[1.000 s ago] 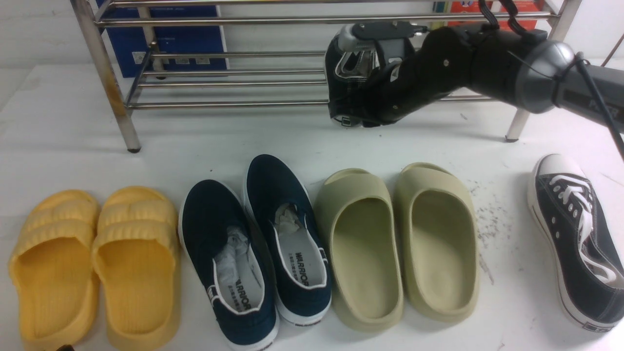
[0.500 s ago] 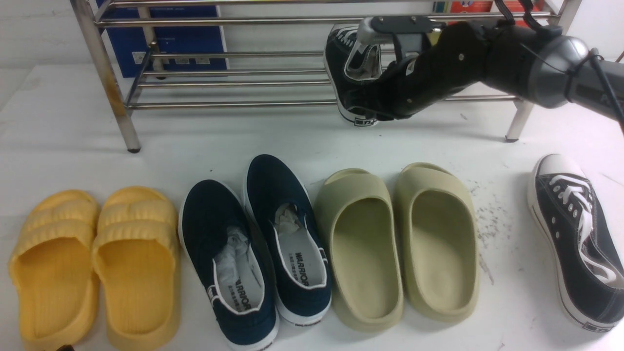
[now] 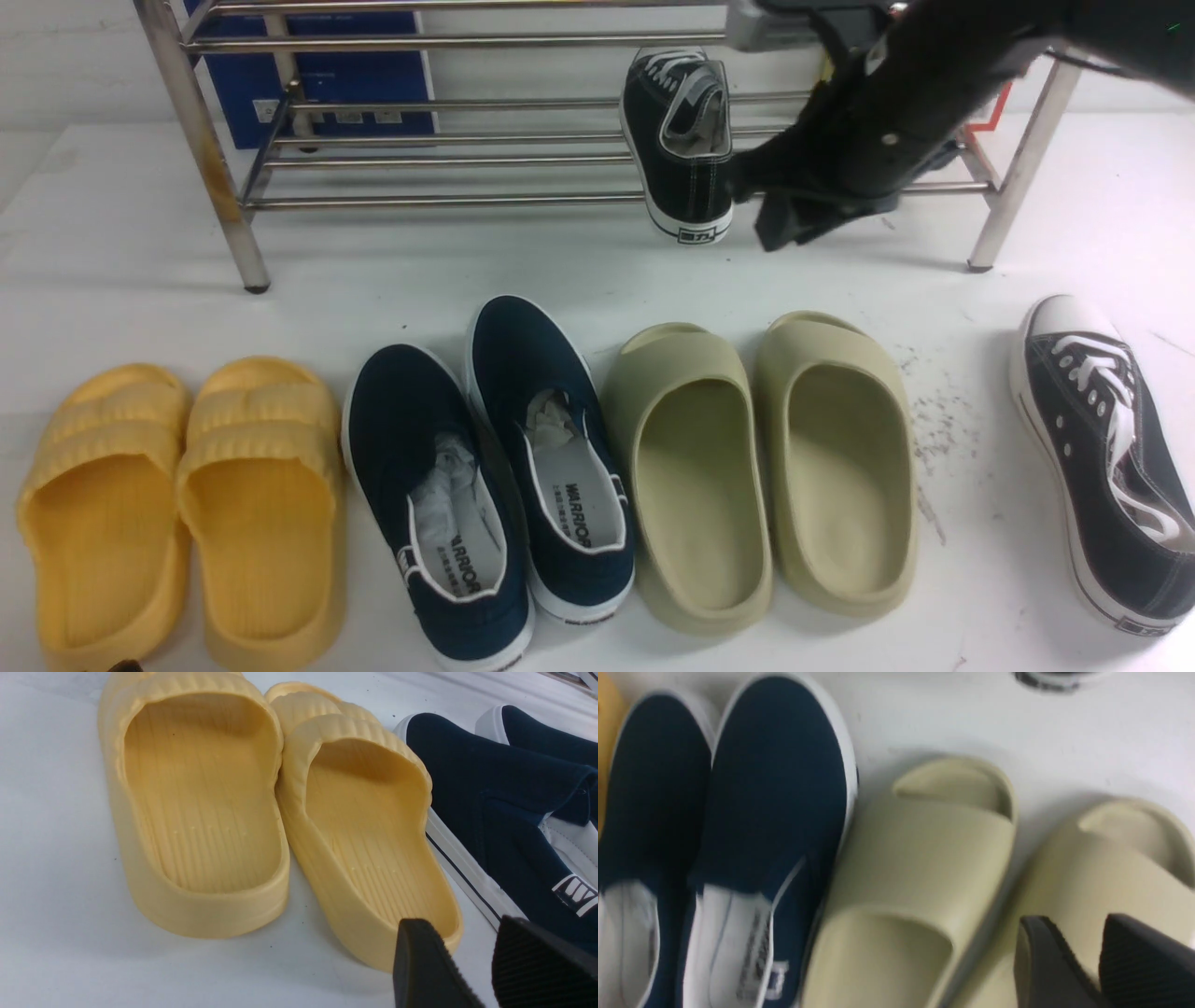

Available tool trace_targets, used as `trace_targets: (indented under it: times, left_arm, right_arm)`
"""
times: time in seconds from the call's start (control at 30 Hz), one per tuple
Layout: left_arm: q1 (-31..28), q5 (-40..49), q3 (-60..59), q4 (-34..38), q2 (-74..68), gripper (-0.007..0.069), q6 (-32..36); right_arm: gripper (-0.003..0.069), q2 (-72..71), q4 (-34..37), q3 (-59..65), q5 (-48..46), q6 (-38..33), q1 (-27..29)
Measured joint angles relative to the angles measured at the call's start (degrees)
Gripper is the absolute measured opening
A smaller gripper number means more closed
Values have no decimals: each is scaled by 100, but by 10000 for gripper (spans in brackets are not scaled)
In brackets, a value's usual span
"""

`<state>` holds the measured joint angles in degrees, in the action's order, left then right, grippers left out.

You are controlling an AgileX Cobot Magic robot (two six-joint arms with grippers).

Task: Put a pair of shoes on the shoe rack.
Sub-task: Use the right arm to grab the shoe closest to it

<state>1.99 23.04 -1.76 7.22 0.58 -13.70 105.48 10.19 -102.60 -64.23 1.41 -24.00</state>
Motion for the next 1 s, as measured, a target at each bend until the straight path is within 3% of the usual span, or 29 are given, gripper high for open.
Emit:
trace_targets:
  times: [0.2,0.37,0.43,0.57,0.77,0.87,1.0]
  left_arm:
    - [0,0,0,0,0,240,0]
    - [0,0,0,0,0,240,0]
    - [0,0,0,0,0,240,0]
    - [0,0,0,0,0,240,0]
    - [0,0,0,0,0,240,0]
    - [0,0,0,0,0,240,0]
    - [0,0,0,0,0,240,0]
  right_arm:
    - [179,-1065,-703,335,-609,138,0]
    - [127,-2210,-1380,1674,-646,830,0]
    - [125,-2983,-1811,2796,-689,1429,0]
    - [181,-3439,-1948,3840,-434,2015,81]
    - [398,-3205,-1815,4991,799,2297,704]
    - [426,-2884,-1771,5121,1262,2291,1035]
    - [400,-2332,-1543,5142,1698,2046,1277]
